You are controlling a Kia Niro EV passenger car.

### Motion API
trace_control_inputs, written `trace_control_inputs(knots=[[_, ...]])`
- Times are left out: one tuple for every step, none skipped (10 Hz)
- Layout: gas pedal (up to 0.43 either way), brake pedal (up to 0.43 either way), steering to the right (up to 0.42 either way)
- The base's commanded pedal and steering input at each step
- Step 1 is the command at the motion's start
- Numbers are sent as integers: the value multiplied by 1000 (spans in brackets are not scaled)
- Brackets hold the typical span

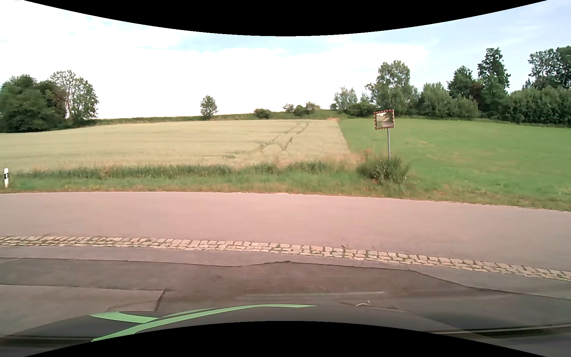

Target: Follow the waypoints while adhering to traffic rules and regulations

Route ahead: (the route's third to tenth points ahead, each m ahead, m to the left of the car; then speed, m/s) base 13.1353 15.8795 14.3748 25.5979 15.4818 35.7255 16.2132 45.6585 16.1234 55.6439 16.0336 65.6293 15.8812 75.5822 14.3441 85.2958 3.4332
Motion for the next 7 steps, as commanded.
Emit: trace_control_inputs(knots=[[0, 305, 153], [0, 305, 133], [0, 305, 113], [0, 305, 90], [0, 305, 69], [0, 305, 57], [0, 305, 35]])
